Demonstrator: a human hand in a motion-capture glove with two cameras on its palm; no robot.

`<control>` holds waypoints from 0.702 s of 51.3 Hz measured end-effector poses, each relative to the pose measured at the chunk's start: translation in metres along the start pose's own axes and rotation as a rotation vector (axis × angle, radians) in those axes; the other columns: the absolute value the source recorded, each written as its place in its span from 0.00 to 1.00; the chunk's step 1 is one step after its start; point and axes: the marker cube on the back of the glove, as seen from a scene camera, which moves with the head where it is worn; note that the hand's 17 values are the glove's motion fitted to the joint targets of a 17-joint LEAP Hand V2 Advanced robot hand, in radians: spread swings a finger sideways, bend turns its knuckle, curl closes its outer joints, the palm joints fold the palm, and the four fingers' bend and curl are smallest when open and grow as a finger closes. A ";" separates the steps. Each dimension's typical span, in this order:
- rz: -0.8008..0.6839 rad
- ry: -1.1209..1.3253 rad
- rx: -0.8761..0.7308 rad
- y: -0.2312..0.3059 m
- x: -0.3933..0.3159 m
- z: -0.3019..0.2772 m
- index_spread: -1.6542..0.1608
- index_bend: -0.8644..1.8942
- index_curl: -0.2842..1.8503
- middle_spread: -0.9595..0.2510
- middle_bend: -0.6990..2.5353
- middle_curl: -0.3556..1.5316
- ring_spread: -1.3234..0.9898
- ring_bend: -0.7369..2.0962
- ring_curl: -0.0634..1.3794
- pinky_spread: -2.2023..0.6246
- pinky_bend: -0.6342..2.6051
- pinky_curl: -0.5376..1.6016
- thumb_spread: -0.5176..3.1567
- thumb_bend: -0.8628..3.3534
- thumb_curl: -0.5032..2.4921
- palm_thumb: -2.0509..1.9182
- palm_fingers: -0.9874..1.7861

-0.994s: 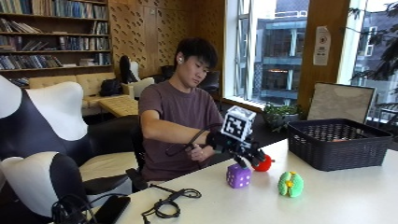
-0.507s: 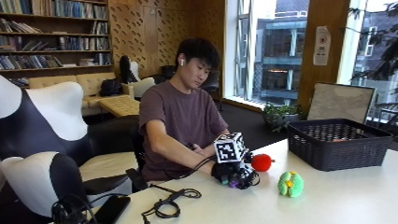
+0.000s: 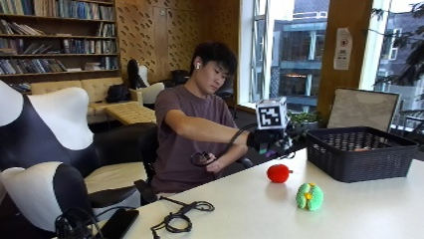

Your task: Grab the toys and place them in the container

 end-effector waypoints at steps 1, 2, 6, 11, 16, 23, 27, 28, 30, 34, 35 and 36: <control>-0.005 0.007 0.006 -0.004 -0.003 -0.008 0.77 0.72 0.52 0.62 0.63 0.57 0.41 0.75 0.57 0.63 0.56 0.53 0.56 0.25 0.35 0.63 0.77; -0.015 0.014 0.010 -0.009 -0.006 -0.016 0.77 0.73 0.53 0.62 0.63 0.57 0.41 0.75 0.57 0.63 0.56 0.53 0.56 0.25 0.35 0.63 0.77; -0.067 0.016 0.028 -0.028 -0.029 -0.052 0.78 0.74 0.55 0.63 0.64 0.58 0.41 0.76 0.58 0.63 0.57 0.54 0.56 0.25 0.36 0.63 0.76; -0.076 0.026 0.062 -0.066 -0.063 -0.096 0.79 0.74 0.57 0.64 0.65 0.59 0.41 0.77 0.59 0.62 0.57 0.55 0.55 0.25 0.37 0.63 0.75; -0.074 0.194 0.099 -0.100 -0.085 -0.113 0.79 0.74 0.58 0.65 0.65 0.60 0.41 0.78 0.59 0.62 0.58 0.56 0.55 0.25 0.38 0.63 0.75; -0.091 0.052 0.114 -0.136 -0.156 -0.123 0.80 0.74 0.60 0.65 0.65 0.61 0.42 0.79 0.59 0.62 0.58 0.57 0.54 0.24 0.39 0.63 0.74; -0.088 0.061 0.112 -0.159 -0.196 -0.115 0.80 0.74 0.61 0.66 0.65 0.61 0.42 0.79 0.59 0.62 0.58 0.57 0.54 0.24 0.40 0.63 0.74; -0.065 0.081 0.110 -0.167 -0.205 -0.110 0.80 0.74 0.61 0.66 0.65 0.62 0.42 0.79 0.59 0.62 0.58 0.57 0.54 0.24 0.40 0.63 0.74; -0.088 0.070 0.104 -0.181 -0.230 -0.102 0.80 0.74 0.62 0.66 0.65 0.62 0.42 0.79 0.59 0.62 0.58 0.58 0.54 0.24 0.40 0.63 0.74; -0.039 0.084 0.103 -0.207 -0.265 -0.085 0.81 0.74 0.63 0.66 0.65 0.62 0.42 0.79 0.58 0.62 0.58 0.58 0.54 0.24 0.41 0.63 0.74; 0.017 0.113 0.106 -0.214 -0.269 -0.081 0.81 0.74 0.63 0.66 0.65 0.62 0.42 0.79 0.58 0.62 0.58 0.58 0.53 0.24 0.41 0.63 0.74; 0.068 0.139 0.109 -0.219 -0.273 -0.078 0.81 0.74 0.63 0.66 0.65 0.62 0.42 0.79 0.58 0.62 0.58 0.58 0.53 0.24 0.41 0.63 0.74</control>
